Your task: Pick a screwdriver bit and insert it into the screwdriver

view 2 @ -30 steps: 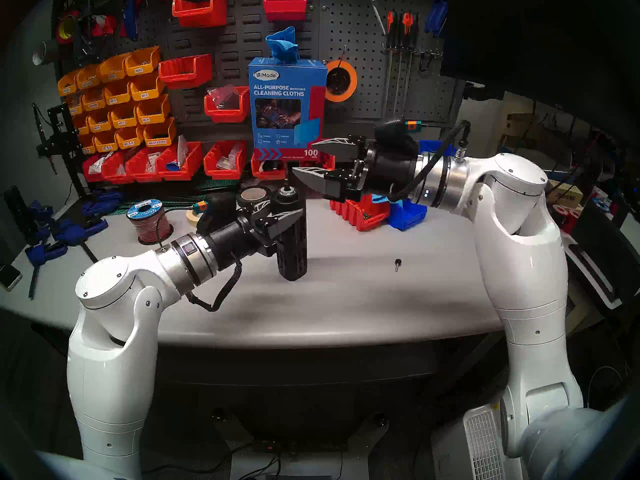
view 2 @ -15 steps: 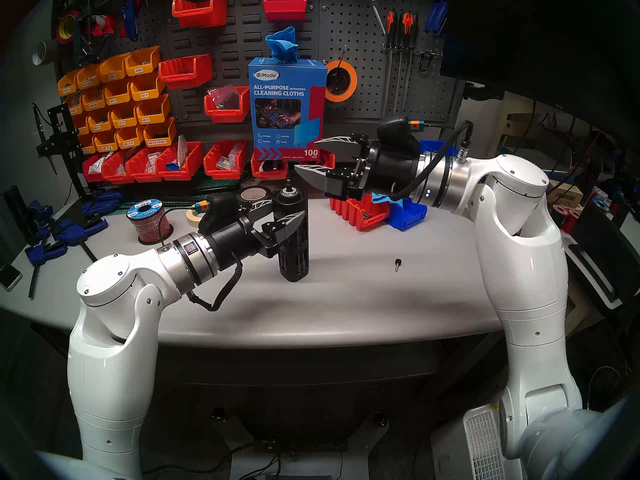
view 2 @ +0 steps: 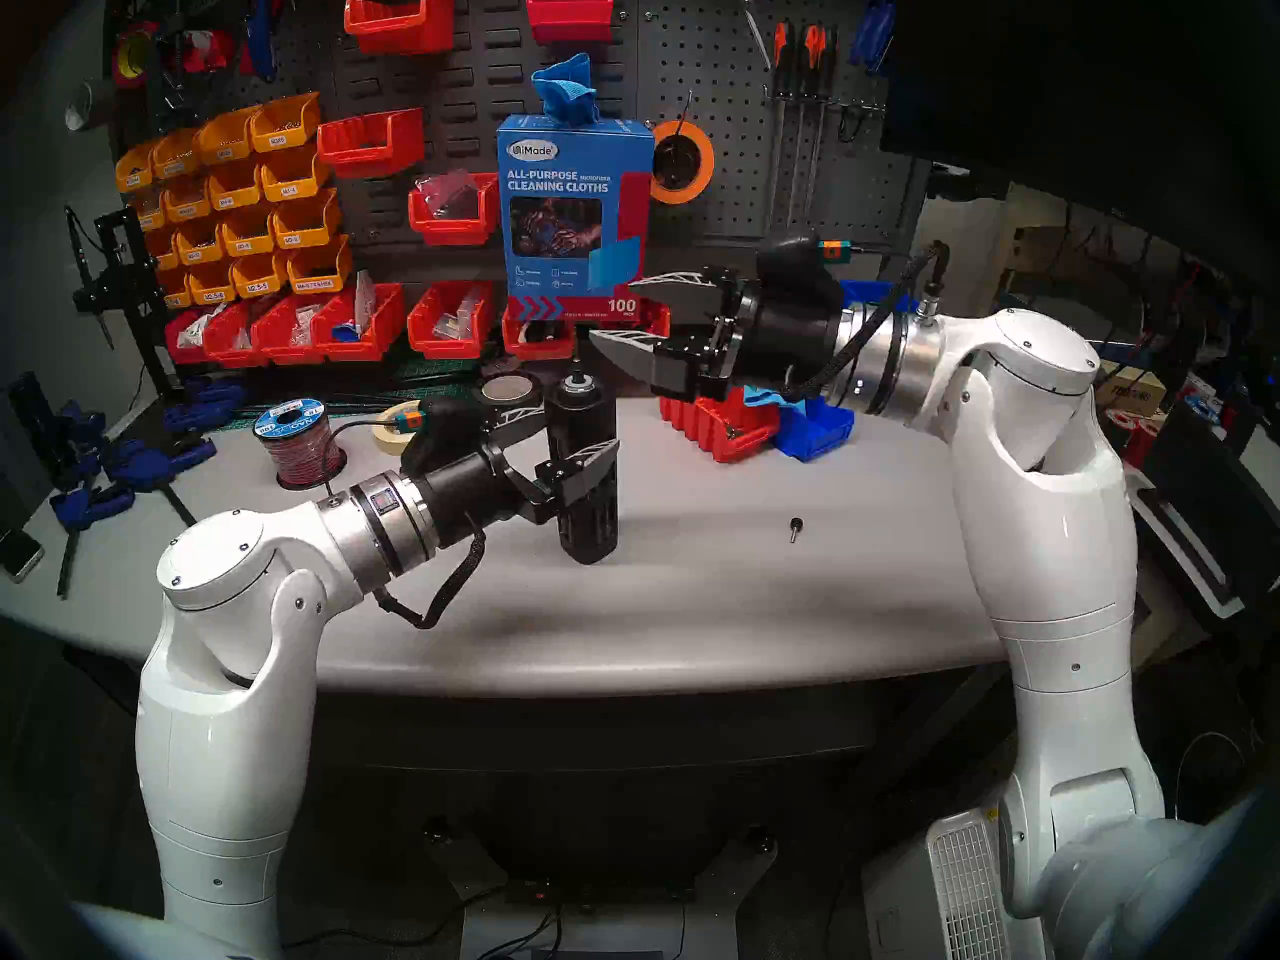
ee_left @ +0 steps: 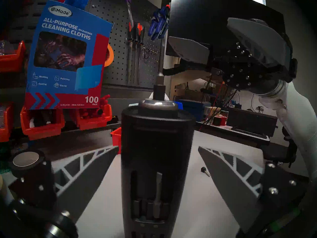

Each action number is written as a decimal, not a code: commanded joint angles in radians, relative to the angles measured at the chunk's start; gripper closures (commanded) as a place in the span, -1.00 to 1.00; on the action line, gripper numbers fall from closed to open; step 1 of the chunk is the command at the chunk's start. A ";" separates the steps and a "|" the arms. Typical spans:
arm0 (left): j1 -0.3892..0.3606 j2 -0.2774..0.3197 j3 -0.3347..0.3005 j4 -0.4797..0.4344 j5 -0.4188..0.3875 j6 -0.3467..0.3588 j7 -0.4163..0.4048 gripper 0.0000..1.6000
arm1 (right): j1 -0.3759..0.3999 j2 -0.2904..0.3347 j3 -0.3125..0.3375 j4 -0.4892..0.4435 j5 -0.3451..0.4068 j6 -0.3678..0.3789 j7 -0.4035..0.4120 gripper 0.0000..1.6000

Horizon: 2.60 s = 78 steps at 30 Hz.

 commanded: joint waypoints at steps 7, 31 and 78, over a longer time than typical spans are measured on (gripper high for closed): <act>-0.021 -0.040 -0.044 -0.087 -0.090 0.100 -0.035 -1.00 | 0.036 -0.006 0.003 -0.006 0.002 -0.003 0.001 -1.00; 0.016 -0.005 -0.133 -0.133 -0.091 0.108 -0.087 -1.00 | 0.043 -0.013 0.005 -0.010 0.003 0.001 -0.004 -1.00; 0.026 -0.124 -0.217 -0.126 0.048 -0.154 0.148 -1.00 | -0.246 -0.120 0.200 -0.126 -0.103 -0.157 -0.213 -1.00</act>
